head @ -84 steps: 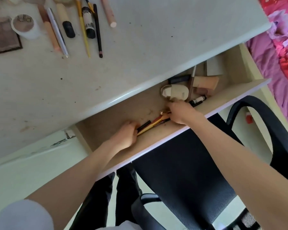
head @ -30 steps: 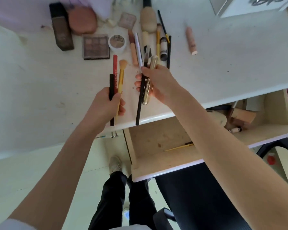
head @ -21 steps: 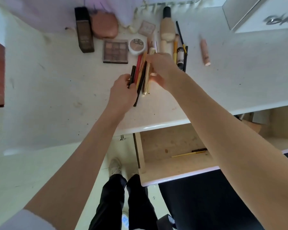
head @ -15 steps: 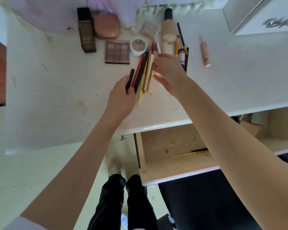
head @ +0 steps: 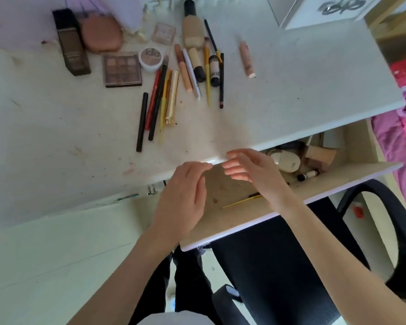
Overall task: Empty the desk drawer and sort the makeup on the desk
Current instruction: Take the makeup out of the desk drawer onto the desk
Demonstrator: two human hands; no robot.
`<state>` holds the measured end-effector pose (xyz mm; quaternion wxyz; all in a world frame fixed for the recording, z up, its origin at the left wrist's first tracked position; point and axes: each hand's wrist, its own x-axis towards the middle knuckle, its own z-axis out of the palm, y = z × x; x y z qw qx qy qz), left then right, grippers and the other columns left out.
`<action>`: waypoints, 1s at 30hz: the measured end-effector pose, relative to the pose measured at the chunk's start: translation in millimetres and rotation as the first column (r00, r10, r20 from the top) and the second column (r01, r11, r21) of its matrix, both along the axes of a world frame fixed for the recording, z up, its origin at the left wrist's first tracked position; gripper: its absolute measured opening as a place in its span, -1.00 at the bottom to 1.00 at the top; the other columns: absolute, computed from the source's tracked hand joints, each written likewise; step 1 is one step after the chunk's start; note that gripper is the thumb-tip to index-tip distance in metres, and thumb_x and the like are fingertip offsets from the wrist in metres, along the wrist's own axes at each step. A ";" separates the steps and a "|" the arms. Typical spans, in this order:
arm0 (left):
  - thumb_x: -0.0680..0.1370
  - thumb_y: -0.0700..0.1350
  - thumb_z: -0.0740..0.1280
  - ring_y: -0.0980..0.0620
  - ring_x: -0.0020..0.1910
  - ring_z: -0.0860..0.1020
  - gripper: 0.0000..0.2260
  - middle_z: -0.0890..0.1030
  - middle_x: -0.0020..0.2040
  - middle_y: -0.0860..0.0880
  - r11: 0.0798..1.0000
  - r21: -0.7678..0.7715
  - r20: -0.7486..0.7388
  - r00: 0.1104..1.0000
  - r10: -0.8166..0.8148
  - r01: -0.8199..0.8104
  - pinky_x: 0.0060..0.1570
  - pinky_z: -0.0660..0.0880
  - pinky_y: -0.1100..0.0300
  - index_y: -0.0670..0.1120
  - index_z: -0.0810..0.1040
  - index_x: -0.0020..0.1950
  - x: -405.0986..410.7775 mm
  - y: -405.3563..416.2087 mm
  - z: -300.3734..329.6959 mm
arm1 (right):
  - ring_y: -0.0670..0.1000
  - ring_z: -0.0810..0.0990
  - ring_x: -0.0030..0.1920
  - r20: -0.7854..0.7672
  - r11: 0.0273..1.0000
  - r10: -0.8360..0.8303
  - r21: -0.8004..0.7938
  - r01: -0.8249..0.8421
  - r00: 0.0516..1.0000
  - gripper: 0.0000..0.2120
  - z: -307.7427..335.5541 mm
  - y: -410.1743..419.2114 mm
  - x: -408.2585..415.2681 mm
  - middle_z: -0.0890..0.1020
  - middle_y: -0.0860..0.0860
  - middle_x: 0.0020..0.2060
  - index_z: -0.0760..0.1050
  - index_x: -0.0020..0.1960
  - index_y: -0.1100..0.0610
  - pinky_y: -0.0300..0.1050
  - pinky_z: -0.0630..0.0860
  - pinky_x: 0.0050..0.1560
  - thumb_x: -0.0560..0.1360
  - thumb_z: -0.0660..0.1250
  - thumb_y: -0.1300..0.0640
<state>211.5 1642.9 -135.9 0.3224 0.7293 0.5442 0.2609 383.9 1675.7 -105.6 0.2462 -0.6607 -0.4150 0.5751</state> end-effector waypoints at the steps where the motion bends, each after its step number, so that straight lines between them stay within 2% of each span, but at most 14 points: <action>1: 0.56 -0.12 0.07 0.07 0.06 0.48 -0.71 0.52 0.08 -0.03 0.996 -0.044 0.009 0.997 -0.080 0.080 0.06 0.41 0.29 -0.12 0.47 0.20 10.6 -6.7 -6.1 | -0.02 0.65 -0.03 0.078 0.999 0.048 -0.012 -0.047 0.996 -0.79 -3.4 -10.1 13.7 0.66 0.00 -0.09 0.51 0.11 0.09 -0.14 0.57 0.07 0.62 0.11 0.17; 3: 0.58 -0.13 0.09 0.06 0.04 0.50 -0.73 0.52 0.09 -0.02 0.968 -0.145 0.016 0.978 -0.206 0.206 0.02 0.43 0.20 -0.10 0.48 0.20 30.9 -16.3 -20.1 | -0.05 0.62 -0.02 0.228 0.994 0.109 -0.043 -0.102 0.968 -0.80 -13.3 -25.4 41.5 0.64 -0.08 -0.12 0.51 0.12 0.07 -0.13 0.53 0.11 0.62 0.13 0.14; 5: 0.61 -0.17 0.11 0.07 0.08 0.49 -0.73 0.50 0.15 -0.02 0.919 -0.271 -0.010 0.953 -0.301 0.288 0.06 0.39 0.24 -0.09 0.45 0.27 48.3 -19.1 -37.2 | -0.07 0.58 0.03 0.380 0.991 0.132 -0.063 -0.116 0.916 -0.77 -24.3 -33.7 68.9 0.62 -0.10 -0.09 0.51 0.17 0.09 -0.17 0.46 0.12 0.61 0.14 0.10; 8: 0.63 -0.15 0.07 0.06 0.24 0.43 -0.68 0.45 0.29 -0.03 0.832 -0.448 -0.080 0.912 -0.402 0.328 0.21 0.32 0.28 -0.06 0.37 0.37 70.1 -11.9 -63.8 | 0.01 0.53 0.15 0.550 0.988 0.152 -0.078 -0.131 0.821 -0.72 -40.4 -33.6 106.2 0.59 0.04 0.11 0.46 0.27 0.15 -0.21 0.37 0.12 0.62 0.12 0.12; 11: 0.63 -0.18 0.06 0.03 0.35 0.35 -0.64 0.39 0.38 -0.05 0.748 -0.584 -0.099 0.888 -0.450 0.314 0.32 0.29 0.20 -0.06 0.28 0.43 92.5 3.3 -81.6 | 0.16 0.50 0.19 0.701 0.971 0.229 -0.120 -0.205 0.676 -0.69 -63.9 -22.9 142.8 0.55 0.18 0.18 0.45 0.28 0.21 -0.03 0.42 0.19 0.60 0.08 0.23; 13: 0.62 -0.21 0.07 0.01 0.36 0.35 -0.62 0.37 0.40 -0.04 0.722 -0.623 -0.106 0.883 -0.457 0.299 0.33 0.29 0.17 -0.04 0.27 0.44 107.9 12.0 -90.8 | 0.22 0.49 0.17 0.758 0.944 0.322 -0.213 -0.252 0.567 -0.68 -81.3 -14.5 163.3 0.55 0.22 0.17 0.46 0.27 0.22 0.05 0.45 0.14 0.56 0.10 0.26; 16: 0.61 -0.24 0.07 0.00 0.39 0.31 -0.58 0.32 0.43 -0.03 0.661 -0.696 -0.087 0.881 -0.465 0.281 0.35 0.26 0.14 0.00 0.22 0.47 134.0 20.2 -105.2 | 0.22 0.46 0.18 0.789 0.896 0.440 -0.354 -0.268 0.429 -0.70 -99.3 -2.2 188.9 0.51 0.20 0.19 0.44 0.23 0.21 0.05 0.43 0.16 0.52 0.15 0.21; 20: 0.61 -0.22 0.08 -0.05 0.33 0.36 -0.59 0.34 0.39 -0.08 0.622 -0.731 -0.091 0.863 -0.497 0.281 0.32 0.27 0.12 -0.03 0.21 0.46 163.8 25.2 -124.4 | 0.23 0.39 0.27 0.766 0.845 0.534 -0.476 -0.244 0.356 -0.65 -110.7 12.0 209.8 0.46 0.18 0.25 0.37 0.29 0.20 0.06 0.40 0.24 0.51 0.20 0.18; 22: 0.59 -0.19 0.08 -0.10 0.35 0.31 -0.61 0.29 0.41 -0.09 0.588 -0.760 -0.134 0.818 -0.560 0.278 0.36 0.24 -0.03 -0.02 0.25 0.43 171.5 28.3 -132.9 | 0.22 0.38 0.28 0.746 0.803 0.594 -0.532 -0.268 0.301 -0.64 -115.4 16.2 215.6 0.45 0.16 0.27 0.37 0.30 0.20 0.04 0.40 0.23 0.51 0.19 0.18; 25: 0.59 -0.14 0.05 -0.17 0.42 0.17 -0.64 0.05 0.51 -0.07 0.504 -0.825 -0.213 0.685 -0.697 0.257 0.35 0.16 -0.24 -0.04 0.25 0.40 174.1 33.4 -135.3 | 0.17 0.32 0.34 0.714 0.734 0.670 -0.600 -0.318 0.202 -0.64 -115.4 20.7 217.8 0.34 0.10 0.37 0.38 0.34 0.17 0.01 0.36 0.20 0.55 0.17 0.14; 27: 0.59 -0.17 0.03 -0.16 0.41 0.20 -0.63 0.01 0.52 -0.06 0.487 -0.835 -0.233 0.637 -0.734 0.256 0.35 0.18 -0.13 -0.08 0.21 0.41 174.0 33.8 -132.1 | 0.16 0.25 0.37 0.687 0.689 0.711 -0.636 -0.347 0.151 -0.65 -115.4 23.1 218.3 0.27 0.10 0.40 0.38 0.34 0.15 0.02 0.33 0.23 0.57 0.15 0.12; 29: 0.60 -0.20 0.03 -0.12 0.29 0.35 -0.66 0.24 0.42 -0.12 0.493 -0.823 -0.219 0.644 -0.733 0.281 0.20 0.30 0.10 -0.13 0.23 0.39 172.7 33.0 -126.9 | 0.15 0.23 0.38 0.658 0.637 0.747 -0.671 -0.380 0.090 -0.66 -116.2 25.8 218.4 0.26 0.11 0.40 0.40 0.32 0.14 0.01 0.30 0.25 0.58 0.15 0.11; 30: 0.61 -0.20 0.04 -0.09 0.20 0.41 -0.71 0.35 0.32 -0.13 0.495 -0.820 -0.204 0.662 -0.721 0.287 0.12 0.34 0.14 -0.13 0.28 0.33 170.4 32.8 -125.7 | 0.14 0.21 0.38 0.641 0.609 0.765 -0.689 -0.394 0.062 -0.66 -116.8 26.7 218.3 0.25 0.12 0.39 0.40 0.32 0.13 0.01 0.28 0.27 0.58 0.15 0.09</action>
